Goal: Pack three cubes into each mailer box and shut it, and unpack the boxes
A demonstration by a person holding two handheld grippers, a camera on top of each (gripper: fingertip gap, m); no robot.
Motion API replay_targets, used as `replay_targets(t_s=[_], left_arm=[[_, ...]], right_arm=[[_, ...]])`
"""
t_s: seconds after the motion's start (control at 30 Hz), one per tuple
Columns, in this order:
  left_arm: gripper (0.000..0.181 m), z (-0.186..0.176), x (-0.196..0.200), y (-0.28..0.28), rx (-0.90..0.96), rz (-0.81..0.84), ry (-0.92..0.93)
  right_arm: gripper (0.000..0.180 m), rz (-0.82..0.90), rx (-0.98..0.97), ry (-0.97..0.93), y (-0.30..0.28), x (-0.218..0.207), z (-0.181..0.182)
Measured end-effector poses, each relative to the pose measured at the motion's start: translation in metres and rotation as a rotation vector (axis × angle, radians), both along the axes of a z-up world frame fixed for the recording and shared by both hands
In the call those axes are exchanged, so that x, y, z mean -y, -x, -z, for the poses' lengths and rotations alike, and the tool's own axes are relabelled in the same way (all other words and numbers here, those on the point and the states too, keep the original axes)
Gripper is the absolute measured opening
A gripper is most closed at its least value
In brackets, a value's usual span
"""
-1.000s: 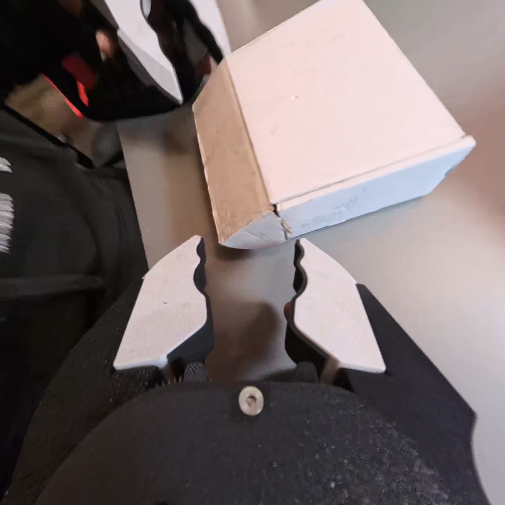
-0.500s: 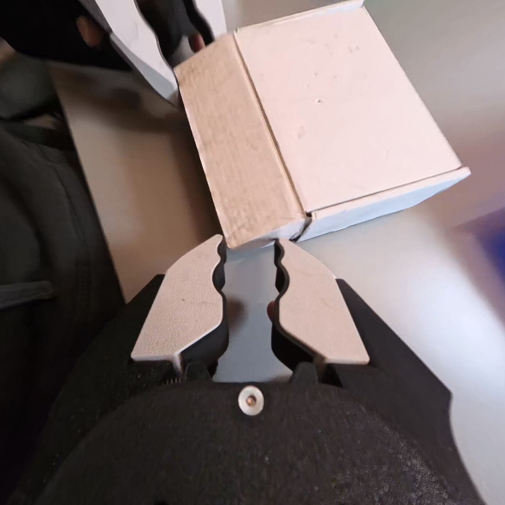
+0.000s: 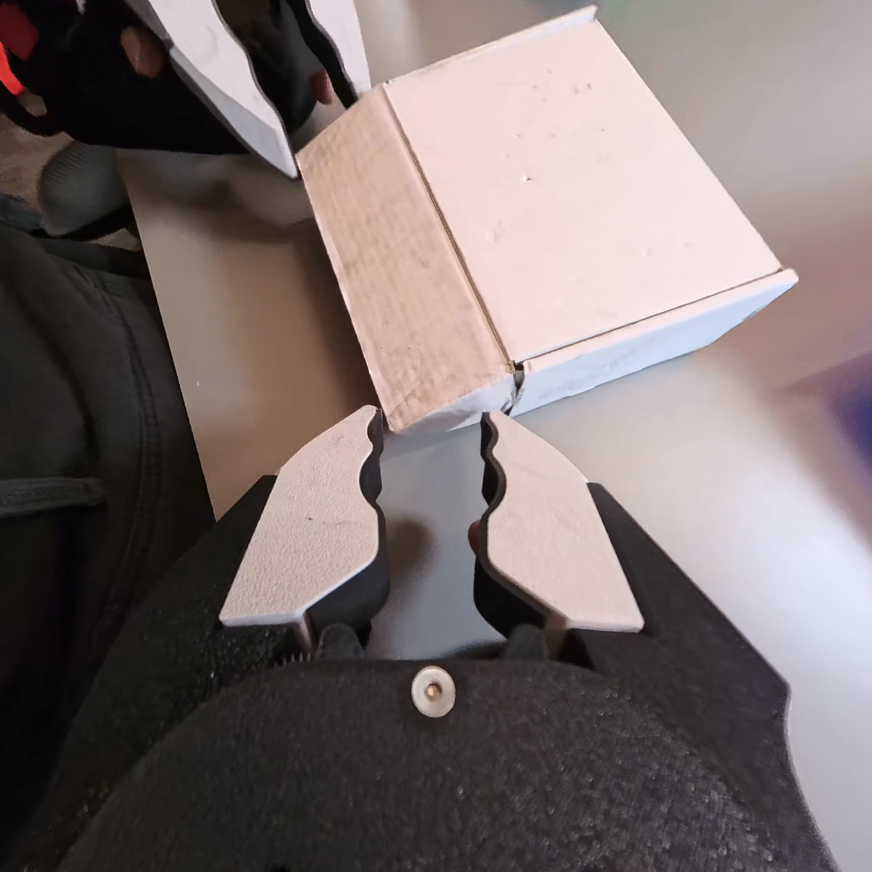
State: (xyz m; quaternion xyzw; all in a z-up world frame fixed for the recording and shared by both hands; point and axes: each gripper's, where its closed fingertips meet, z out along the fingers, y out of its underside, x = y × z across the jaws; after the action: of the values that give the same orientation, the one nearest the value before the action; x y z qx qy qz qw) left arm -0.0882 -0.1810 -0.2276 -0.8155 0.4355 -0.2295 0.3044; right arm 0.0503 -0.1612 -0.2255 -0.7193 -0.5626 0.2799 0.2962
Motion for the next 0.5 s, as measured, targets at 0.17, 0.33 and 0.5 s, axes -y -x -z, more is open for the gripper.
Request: replay_targets(t_s=[0.17,0.33,0.5], left_arm=[[0.037,-0.012,-0.001,0.003,0.075,-0.02,0.034],[0.028,-0.007,-0.002,0.0,0.102,-0.034,0.111],[0.024,0.002,-0.005,-0.002,0.057,-0.046,0.071]], right_arm=[[0.045,-0.034,-0.034,0.07,-0.003,0.005,-0.01],[0.04,0.023,-0.055,0.171,0.004,-0.001,-0.007],[0.027,0.052,-0.063,0.12,0.006,-0.011,-0.001]])
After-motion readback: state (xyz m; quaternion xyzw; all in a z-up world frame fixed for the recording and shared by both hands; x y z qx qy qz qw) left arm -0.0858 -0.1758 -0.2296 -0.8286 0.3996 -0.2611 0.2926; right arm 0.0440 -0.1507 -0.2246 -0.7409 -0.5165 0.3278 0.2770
